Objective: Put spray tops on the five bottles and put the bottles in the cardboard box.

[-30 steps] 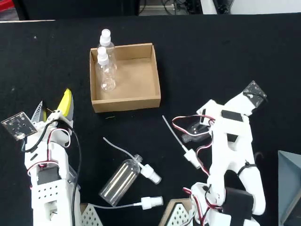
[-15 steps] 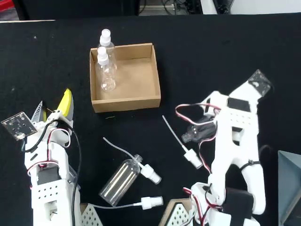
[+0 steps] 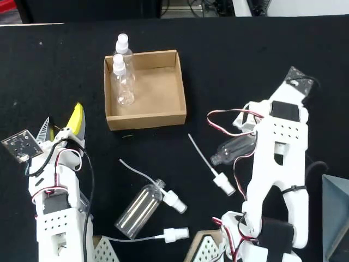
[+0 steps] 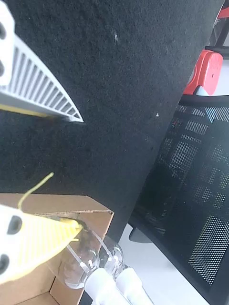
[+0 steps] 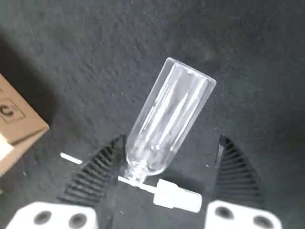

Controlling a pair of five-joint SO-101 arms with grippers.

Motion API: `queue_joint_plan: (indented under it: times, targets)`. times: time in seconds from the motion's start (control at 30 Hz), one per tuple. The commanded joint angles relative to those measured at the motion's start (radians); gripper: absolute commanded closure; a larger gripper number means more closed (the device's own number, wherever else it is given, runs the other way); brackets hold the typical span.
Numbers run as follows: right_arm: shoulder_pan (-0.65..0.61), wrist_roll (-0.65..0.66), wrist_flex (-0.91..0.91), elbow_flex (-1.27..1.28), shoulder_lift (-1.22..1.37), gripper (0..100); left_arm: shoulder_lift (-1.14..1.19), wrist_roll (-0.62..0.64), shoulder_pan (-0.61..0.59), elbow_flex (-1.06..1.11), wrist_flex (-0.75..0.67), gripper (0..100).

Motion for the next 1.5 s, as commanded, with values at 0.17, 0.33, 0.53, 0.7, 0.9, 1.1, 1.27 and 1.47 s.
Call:
queue_joint_plan:
  times: [0.17, 0.33, 0.53, 0.7, 0.9, 1.1, 1.27, 1.47]
  targets:
    - [0.017, 0.394, 0.038, -0.064, 0.004, 75.5, -0.014, -0.008, 0.001, 0.022, 0.000, 70]
    - [0.005, 0.565, 0.040, -0.068, 0.004, 75.5, -0.014, -0.008, 0.002, 0.021, 0.000, 70]
    - [-0.034, 0.701, 0.040, -0.064, 0.004, 75.1, -0.014, -0.008, 0.004, 0.021, 0.000, 70]
    - [-0.032, 0.947, 0.048, -0.062, 0.004, 75.1, -0.014, -0.008, 0.004, 0.022, 0.000, 70]
    - [-0.037, 1.198, 0.081, -0.062, 0.004, 75.0, -0.014, -0.008, 0.001, 0.022, 0.000, 70]
    - [-0.038, 1.393, 0.084, -0.061, 0.004, 75.0, -0.014, -0.008, 0.002, 0.022, 0.000, 70]
    - [-0.044, 1.536, 0.106, -0.061, 0.004, 75.0, -0.014, -0.008, 0.004, 0.024, 0.000, 70]
    - [-0.072, 1.617, 0.126, -0.061, 0.004, 75.0, -0.014, -0.008, 0.002, 0.024, 0.000, 70]
